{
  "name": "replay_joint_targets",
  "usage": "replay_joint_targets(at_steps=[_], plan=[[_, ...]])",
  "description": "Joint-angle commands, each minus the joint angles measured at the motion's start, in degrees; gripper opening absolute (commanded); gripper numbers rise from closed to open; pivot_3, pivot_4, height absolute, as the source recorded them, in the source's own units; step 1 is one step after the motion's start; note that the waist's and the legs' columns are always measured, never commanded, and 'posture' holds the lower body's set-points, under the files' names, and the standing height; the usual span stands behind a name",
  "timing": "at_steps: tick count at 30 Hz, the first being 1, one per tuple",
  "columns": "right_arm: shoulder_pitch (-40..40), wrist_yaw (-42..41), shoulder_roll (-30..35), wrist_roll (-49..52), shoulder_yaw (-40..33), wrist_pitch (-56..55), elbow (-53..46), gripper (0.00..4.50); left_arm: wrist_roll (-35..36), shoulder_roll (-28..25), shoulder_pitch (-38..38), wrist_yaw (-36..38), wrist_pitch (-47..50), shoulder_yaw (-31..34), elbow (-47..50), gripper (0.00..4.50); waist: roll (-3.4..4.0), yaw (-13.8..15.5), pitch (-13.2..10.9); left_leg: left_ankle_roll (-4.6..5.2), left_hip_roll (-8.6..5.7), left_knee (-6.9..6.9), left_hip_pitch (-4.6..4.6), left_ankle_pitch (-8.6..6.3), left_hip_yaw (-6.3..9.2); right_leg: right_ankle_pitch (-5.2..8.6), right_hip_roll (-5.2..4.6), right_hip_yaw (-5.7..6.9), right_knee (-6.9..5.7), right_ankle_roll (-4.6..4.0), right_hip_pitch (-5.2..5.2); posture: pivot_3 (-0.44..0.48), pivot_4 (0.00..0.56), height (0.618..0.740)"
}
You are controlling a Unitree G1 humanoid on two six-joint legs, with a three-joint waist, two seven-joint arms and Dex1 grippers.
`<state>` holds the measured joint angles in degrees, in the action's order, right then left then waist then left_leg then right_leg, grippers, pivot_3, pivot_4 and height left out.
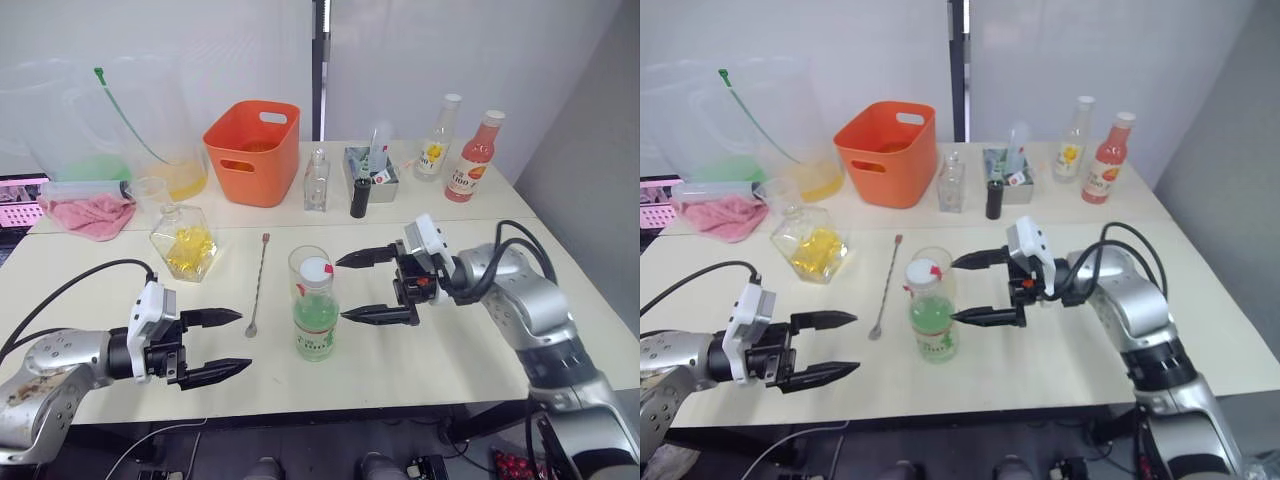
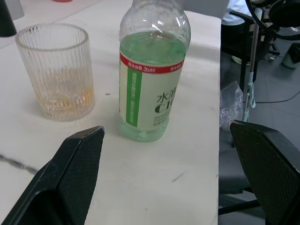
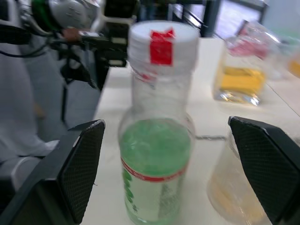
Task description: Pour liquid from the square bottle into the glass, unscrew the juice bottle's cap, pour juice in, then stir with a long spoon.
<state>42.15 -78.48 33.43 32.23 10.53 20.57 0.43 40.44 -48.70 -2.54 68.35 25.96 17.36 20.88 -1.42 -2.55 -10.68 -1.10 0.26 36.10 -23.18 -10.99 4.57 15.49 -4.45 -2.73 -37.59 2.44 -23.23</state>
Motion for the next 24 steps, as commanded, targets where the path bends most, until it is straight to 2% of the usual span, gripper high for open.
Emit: replay_joint_targets(at_steps=[1,12,19,21,22,24], plan=[[4.7,-4.6,-2.4,-0.9,0.7,-2.6,4.2,4.48,0.9,0.7,-1.7,-1.9,-1.2,3.2,3.6,4.50,0.01,0.0,0.0,0.00,-0.01,0.00,0.00,0.00,0.00,-0.01,-0.01,0.00,0.00,-0.01,0.00,0.000,0.150,0.740],[10.5,-8.1,-8.3,-3.4,3.0,-0.8,10.3,4.48,1.9,2.1,-5.6,-6.2,0.3,6.1,7.9,4.50,0.02,0.1,0.0,-0.01,-0.01,-0.02,0.01,0.00,0.01,-0.04,-0.01,0.00,-0.04,-0.06,-0.04,0.000,0.150,0.740],[11.1,-9.2,-10.6,-6.0,3.2,-3.3,13.8,2.38,2.2,2.1,-5.3,-6.9,-0.3,5.7,8.0,4.50,0.02,0.1,0.0,-0.02,-0.01,-0.01,0.01,0.00,0.01,-0.05,-0.01,0.01,-0.05,-0.09,-0.04,0.000,0.150,0.740],[10.9,-9.3,-11.1,-6.2,3.1,-3.5,14.1,1.61,2.0,2.1,-5.0,-6.9,-0.5,5.3,7.8,4.50,0.02,0.1,0.0,-0.02,-0.01,-0.01,0.02,0.00,0.01,-0.05,0.00,0.01,-0.05,-0.09,-0.04,0.000,0.150,0.740],[10.7,-9.4,-11.3,-6.4,3.0,-3.7,14.2,1.45,1.9,2.1,-4.8,-6.9,-0.7,5.0,7.6,4.50,0.02,0.1,0.0,-0.02,-0.01,-0.01,0.02,0.00,0.01,-0.05,0.00,0.01,-0.05,-0.09,-0.04,0.000,0.150,0.740],[10.0,-9.3,-11.4,-6.6,2.8,-4.0,13.8,1.45,1.5,2.0,-4.5,-6.7,-0.8,4.3,7.5,4.50,0.02,0.1,0.0,-0.02,-0.01,-0.02,0.03,0.00,0.01,-0.05,0.01,0.01,-0.06,-0.09,-0.04,0.000,0.150,0.740]])
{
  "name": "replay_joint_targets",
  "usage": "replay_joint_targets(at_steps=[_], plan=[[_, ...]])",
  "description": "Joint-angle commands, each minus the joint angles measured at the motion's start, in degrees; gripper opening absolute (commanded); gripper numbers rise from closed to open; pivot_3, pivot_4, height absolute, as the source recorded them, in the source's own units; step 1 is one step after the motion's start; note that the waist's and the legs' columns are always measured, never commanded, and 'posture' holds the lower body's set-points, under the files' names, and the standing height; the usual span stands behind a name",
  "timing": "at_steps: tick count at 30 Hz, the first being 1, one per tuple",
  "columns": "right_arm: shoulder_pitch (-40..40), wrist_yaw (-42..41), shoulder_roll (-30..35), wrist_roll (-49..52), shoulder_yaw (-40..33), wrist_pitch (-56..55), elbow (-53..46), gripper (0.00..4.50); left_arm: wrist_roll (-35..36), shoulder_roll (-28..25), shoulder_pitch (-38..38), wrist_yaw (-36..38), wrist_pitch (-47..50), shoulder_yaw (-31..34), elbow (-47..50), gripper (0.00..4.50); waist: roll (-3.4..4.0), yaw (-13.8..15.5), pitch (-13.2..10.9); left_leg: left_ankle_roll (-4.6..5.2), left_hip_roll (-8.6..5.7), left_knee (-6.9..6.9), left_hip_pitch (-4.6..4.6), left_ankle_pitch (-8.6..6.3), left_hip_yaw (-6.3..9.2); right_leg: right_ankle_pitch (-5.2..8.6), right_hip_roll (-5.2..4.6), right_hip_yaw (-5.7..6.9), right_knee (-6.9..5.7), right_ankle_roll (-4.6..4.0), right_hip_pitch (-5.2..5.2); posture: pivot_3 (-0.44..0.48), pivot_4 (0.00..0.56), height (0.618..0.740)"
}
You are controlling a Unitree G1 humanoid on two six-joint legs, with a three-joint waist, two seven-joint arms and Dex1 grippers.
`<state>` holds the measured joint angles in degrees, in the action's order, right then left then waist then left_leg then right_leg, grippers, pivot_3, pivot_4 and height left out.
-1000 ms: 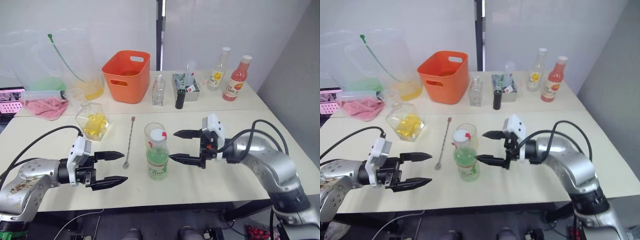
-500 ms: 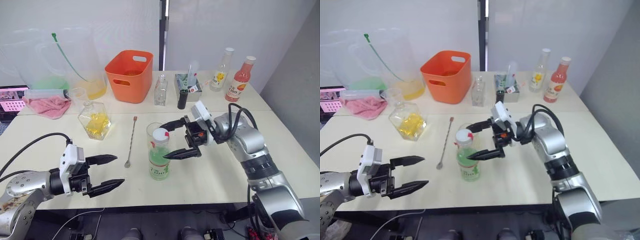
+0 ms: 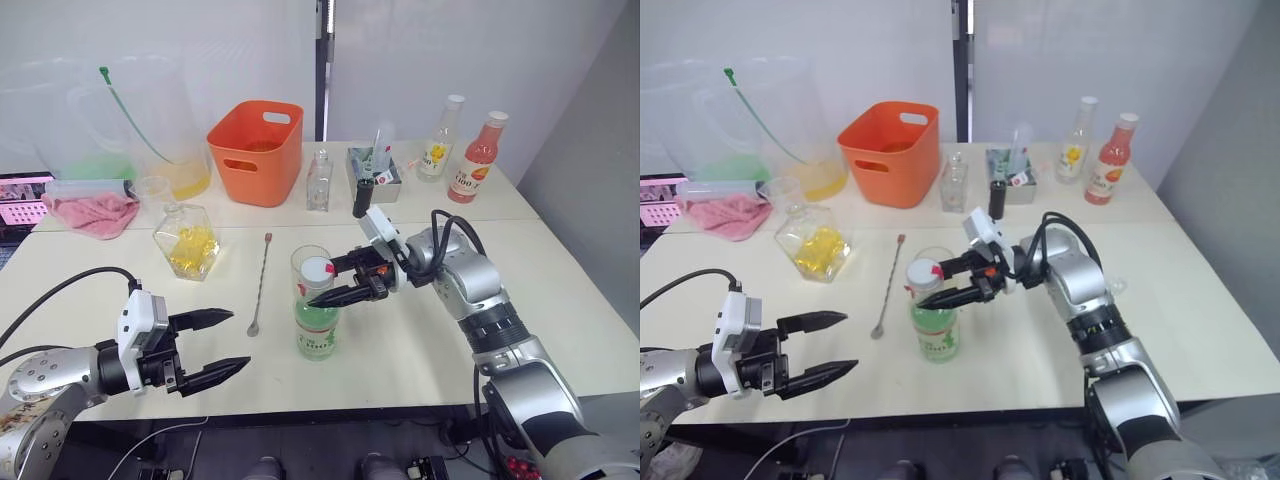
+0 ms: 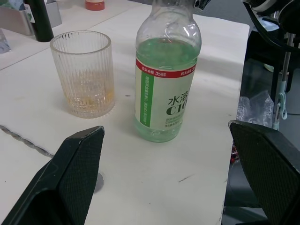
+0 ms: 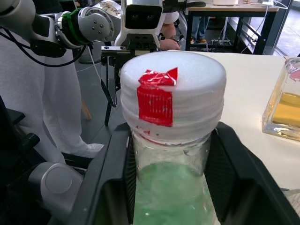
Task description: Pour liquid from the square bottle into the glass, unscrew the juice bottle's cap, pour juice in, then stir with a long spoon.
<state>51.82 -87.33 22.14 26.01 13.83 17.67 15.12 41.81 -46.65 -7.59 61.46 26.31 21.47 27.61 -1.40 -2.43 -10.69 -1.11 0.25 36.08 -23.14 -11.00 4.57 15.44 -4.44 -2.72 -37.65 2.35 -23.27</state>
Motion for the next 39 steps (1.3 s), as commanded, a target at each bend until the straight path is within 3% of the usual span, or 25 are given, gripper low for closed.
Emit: replay_joint_targets(at_steps=[1,6,10,15,23,31,37,39], plan=[[-0.4,0.0,0.0,-0.2,-0.7,-0.9,-2.0,1.45,-0.2,-0.2,0.7,0.6,-1.6,-0.1,0.5,4.50,0.00,0.0,0.0,0.00,0.01,0.00,0.00,0.00,0.00,0.00,0.01,0.00,0.00,0.00,0.00,0.000,0.150,0.740],[-3.4,4.8,1.0,2.0,-3.4,3.5,-9.6,1.45,0.0,0.4,2.5,0.8,-2.3,-0.5,-0.6,4.50,0.00,0.0,0.0,0.00,0.01,-0.01,-0.01,0.00,0.00,0.00,0.01,0.01,-0.01,-0.01,0.00,0.000,0.150,0.740],[-7.4,21.1,0.8,2.5,-7.2,14.9,-22.5,1.45,0.2,0.8,4.9,1.6,-2.7,-1.5,-3.0,4.50,0.00,0.1,0.0,0.00,0.00,0.01,-0.04,0.00,0.01,0.00,-0.01,0.01,-0.02,-0.01,-0.02,0.000,0.150,0.740],[-11.6,31.3,0.5,4.0,-8.0,23.0,-34.5,1.45,-0.5,0.9,8.0,2.7,-3.0,-3.6,-5.6,4.50,0.00,0.1,0.0,-0.01,-0.03,0.00,-0.13,0.00,0.01,0.00,-0.02,0.00,-0.08,-0.01,-0.14,0.000,0.150,0.740],[-16.8,43.8,-3.8,7.2,-8.0,29.8,-44.0,1.45,-1.2,0.1,12.8,5.6,-2.9,-6.9,-9.1,4.50,-0.01,-0.1,0.0,0.00,-0.01,0.00,-0.13,0.00,0.01,0.00,0.01,0.00,-0.08,-0.01,-0.14,0.000,0.150,0.740],[-22.3,43.3,-2.0,4.9,-3.9,24.6,-45.3,1.45,-1.2,-1.3,15.0,7.8,-2.3,-7.7,-10.9,4.50,-0.01,0.0,0.0,0.00,-0.02,0.00,-0.11,0.00,0.00,0.00,0.00,0.00,-0.04,0.00,-0.11,0.000,0.150,0.740],[-22.1,40.5,0.5,4.4,-1.9,21.9,-43.3,1.45,-0.3,-1.8,14.9,8.6,-1.6,-7.3,-10.7,4.50,-0.01,0.0,0.0,0.00,-0.01,0.00,-0.09,0.00,0.00,0.00,0.01,0.00,-0.03,0.00,-0.09,0.000,0.150,0.740],[-21.4,39.7,1.0,5.3,-2.1,22.3,-42.7,2.50,1.4,-1.8,14.5,9.4,-0.7,-6.8,-9.9,4.50,-0.01,0.0,0.0,0.00,-0.01,0.00,-0.09,0.01,0.01,0.00,0.01,0.00,-0.03,0.00,-0.08,0.000,0.150,0.740]])
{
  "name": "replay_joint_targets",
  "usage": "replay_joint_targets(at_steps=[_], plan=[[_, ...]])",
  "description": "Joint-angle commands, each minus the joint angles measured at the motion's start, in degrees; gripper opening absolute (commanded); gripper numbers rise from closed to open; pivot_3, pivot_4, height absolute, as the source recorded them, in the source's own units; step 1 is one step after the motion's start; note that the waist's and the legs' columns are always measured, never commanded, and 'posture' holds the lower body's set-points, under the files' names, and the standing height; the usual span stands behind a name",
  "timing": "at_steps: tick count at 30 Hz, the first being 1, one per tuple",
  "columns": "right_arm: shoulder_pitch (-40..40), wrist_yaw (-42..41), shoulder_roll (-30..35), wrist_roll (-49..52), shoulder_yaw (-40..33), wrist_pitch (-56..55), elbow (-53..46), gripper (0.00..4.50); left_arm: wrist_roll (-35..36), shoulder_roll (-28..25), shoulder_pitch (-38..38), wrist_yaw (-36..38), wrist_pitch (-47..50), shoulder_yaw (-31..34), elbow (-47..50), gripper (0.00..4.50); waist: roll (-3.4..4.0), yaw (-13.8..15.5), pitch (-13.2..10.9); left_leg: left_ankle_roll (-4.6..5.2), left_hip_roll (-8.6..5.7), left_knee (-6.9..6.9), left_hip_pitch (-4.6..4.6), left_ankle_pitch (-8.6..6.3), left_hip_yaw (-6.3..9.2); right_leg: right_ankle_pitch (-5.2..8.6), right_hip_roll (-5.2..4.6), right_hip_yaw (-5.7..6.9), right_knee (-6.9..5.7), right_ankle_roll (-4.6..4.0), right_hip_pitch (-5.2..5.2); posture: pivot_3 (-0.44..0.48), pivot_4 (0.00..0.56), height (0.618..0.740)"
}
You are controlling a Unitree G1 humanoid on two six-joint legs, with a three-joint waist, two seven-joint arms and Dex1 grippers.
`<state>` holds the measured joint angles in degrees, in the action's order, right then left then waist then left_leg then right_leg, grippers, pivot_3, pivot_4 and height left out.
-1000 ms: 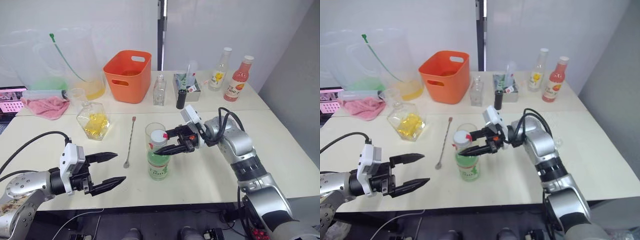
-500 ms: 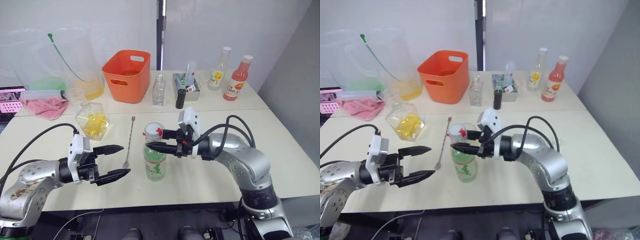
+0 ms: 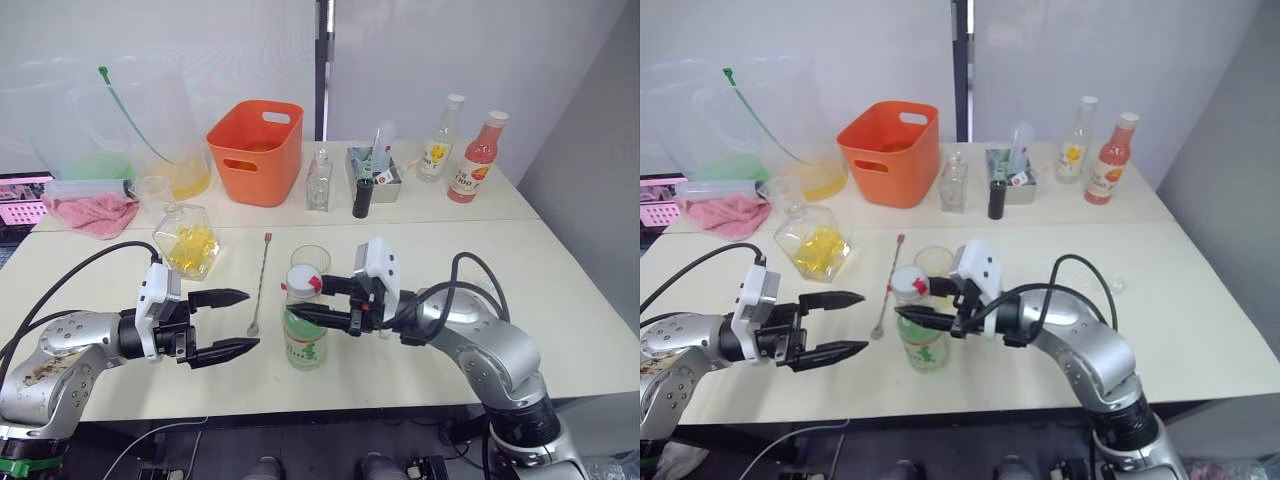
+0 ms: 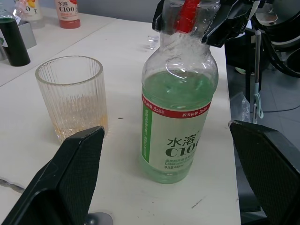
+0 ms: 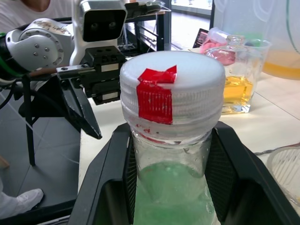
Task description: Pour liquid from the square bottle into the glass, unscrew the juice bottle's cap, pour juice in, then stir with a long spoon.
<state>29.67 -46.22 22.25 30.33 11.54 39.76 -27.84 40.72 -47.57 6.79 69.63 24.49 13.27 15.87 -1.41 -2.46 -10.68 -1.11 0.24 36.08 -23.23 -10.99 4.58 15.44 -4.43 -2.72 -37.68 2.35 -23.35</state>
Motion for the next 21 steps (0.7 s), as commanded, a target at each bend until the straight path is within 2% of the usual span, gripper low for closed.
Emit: replay_joint_targets(at_steps=[1,4,6,9,14,21], plan=[[1.2,-2.3,1.7,1.8,-0.2,0.7,0.4,2.78,2.9,-1.1,0.1,1.5,1.6,1.3,2.2,4.50,0.00,0.0,0.0,0.00,0.00,0.00,0.00,0.00,0.00,0.00,0.00,0.00,0.01,0.00,0.01,0.000,0.150,0.740],[2.9,-5.0,4.7,4.3,-3.2,1.7,1.2,3.83,4.7,-1.3,0.3,1.7,3.4,1.6,3.0,4.50,0.00,0.1,0.0,0.00,0.00,0.03,-0.02,0.00,0.00,0.00,0.00,0.00,0.02,0.00,0.02,0.000,0.150,0.740],[2.8,-8.8,9.0,4.8,-4.6,1.1,1.8,4.48,4.5,-1.0,0.9,2.0,2.9,1.5,2.6,4.50,0.00,0.2,0.0,0.00,-0.01,0.03,-0.02,0.00,0.00,0.00,0.00,0.00,0.03,0.00,0.03,0.000,0.150,0.740],[2.0,-13.9,14.3,5.3,-6.8,-1.1,3.8,4.48,4.0,-0.7,1.7,2.7,2.2,0.6,1.7,4.50,-0.01,0.3,0.0,0.00,-0.01,0.03,-0.01,0.00,0.00,0.00,0.00,0.02,0.09,0.01,0.07,0.000,0.150,0.740],[0.0,-19.2,20.8,11.0,-14.8,0.5,5.9,4.48,2.5,0.6,5.7,3.1,1.1,-1.6,-0.8,4.50,-0.01,0.4,0.0,0.01,0.00,0.04,-0.01,0.00,0.00,0.00,0.01,0.02,0.11,0.01,0.09,0.000,0.150,0.740],[-12.7,-22.9,30.7,13.3,-28.1,-0.7,4.5,4.48,4.5,3.4,14.0,3.5,2.9,-4.0,-1.8,4.50,-0.04,1.5,0.0,0.02,-0.02,0.14,-0.07,-0.01,-0.01,0.01,0.01,0.03,0.15,0.01,0.15,0.000,0.150,0.740]])
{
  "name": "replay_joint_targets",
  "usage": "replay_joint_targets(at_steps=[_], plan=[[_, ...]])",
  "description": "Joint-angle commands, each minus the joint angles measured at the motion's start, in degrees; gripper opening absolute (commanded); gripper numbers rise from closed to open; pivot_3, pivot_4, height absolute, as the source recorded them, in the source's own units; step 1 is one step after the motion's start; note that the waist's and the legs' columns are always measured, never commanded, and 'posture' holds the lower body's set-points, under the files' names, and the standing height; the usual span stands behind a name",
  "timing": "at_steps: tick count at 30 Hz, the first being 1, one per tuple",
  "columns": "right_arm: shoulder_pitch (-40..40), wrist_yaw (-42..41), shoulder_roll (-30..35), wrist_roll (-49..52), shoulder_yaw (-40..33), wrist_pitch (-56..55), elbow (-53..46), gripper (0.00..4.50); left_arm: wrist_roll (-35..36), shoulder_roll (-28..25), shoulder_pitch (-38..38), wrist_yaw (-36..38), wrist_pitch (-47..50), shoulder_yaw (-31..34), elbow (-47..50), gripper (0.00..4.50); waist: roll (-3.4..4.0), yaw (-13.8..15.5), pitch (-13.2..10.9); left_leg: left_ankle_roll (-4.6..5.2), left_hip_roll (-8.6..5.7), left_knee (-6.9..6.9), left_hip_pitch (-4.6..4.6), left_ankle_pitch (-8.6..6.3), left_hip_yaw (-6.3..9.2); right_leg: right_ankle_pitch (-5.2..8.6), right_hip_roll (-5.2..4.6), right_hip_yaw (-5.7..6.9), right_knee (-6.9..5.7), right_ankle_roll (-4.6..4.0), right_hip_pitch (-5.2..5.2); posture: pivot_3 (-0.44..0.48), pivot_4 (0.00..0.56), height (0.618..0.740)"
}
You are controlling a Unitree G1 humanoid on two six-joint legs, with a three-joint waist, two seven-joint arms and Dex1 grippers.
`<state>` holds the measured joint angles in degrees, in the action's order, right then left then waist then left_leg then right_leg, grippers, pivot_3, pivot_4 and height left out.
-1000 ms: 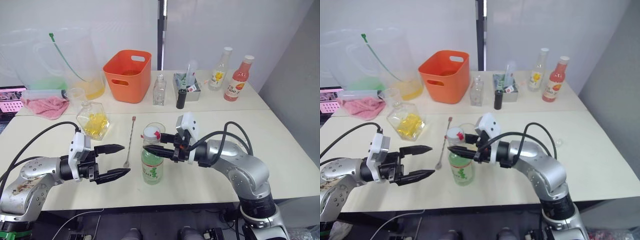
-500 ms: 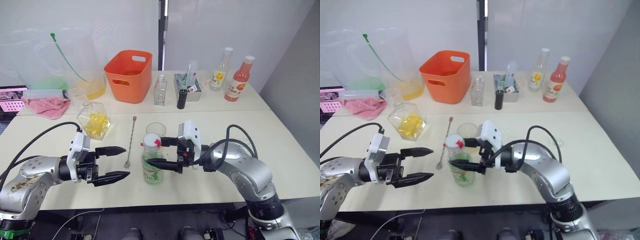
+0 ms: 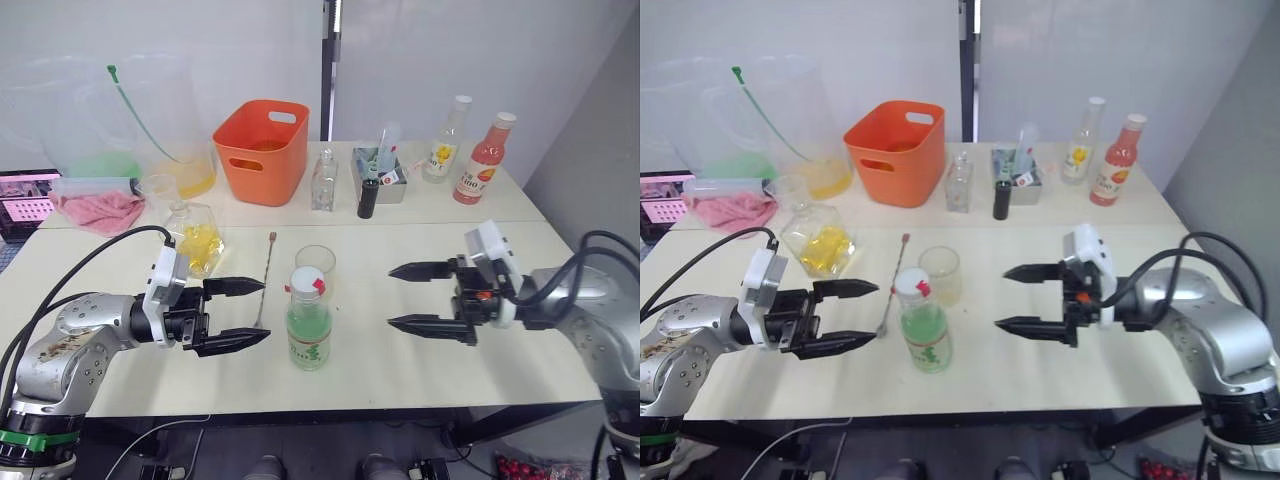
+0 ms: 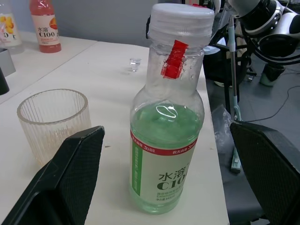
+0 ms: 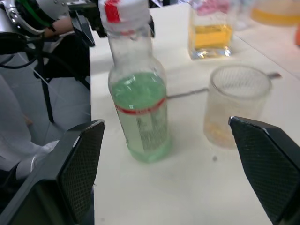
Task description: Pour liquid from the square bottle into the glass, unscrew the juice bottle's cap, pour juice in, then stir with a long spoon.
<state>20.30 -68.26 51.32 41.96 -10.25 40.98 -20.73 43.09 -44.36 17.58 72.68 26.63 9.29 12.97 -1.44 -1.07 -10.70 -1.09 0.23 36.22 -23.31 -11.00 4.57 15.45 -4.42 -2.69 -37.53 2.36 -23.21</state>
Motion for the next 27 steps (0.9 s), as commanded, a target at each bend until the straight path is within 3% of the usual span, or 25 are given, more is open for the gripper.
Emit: replay_joint_targets(at_steps=[1,9,21,27], plan=[[-5.9,-0.4,1.8,0.8,-8.1,-3.1,-3.8,4.48,2.0,0.6,4.6,0.5,1.0,-0.8,0.9,4.50,0.00,0.2,0.0,0.00,0.00,0.01,0.01,0.00,0.00,0.00,0.00,-0.01,0.00,0.00,0.02,0.000,0.150,0.740],[-16.2,7.3,-1.5,1.9,-13.3,-3.0,-12.0,4.48,-0.8,3.1,11.8,1.5,2.4,-8.2,-0.6,4.50,0.00,-0.1,0.0,0.00,-0.01,0.05,0.04,0.00,-0.01,0.01,0.03,-0.04,-0.07,0.02,0.06,0.000,0.150,0.740],[-19.7,13.5,-2.5,3.3,-14.5,-3.5,-15.6,4.48,-5.8,7.9,15.8,1.2,1.6,-14.0,-3.9,4.50,-0.01,0.1,0.0,0.00,-0.04,0.10,0.02,0.00,-0.01,0.02,0.01,-0.04,-0.05,0.03,0.08,0.000,0.150,0.740],[-19.4,14.4,-2.4,3.7,-14.4,-4.2,-15.7,4.50,-6.6,9.2,16.4,0.7,1.6,-14.5,-5.0,2.63,-0.01,0.2,0.0,0.00,-0.04,0.12,0.01,0.00,-0.01,0.02,0.01,-0.04,-0.05,0.03,0.09,0.000,0.150,0.740]])
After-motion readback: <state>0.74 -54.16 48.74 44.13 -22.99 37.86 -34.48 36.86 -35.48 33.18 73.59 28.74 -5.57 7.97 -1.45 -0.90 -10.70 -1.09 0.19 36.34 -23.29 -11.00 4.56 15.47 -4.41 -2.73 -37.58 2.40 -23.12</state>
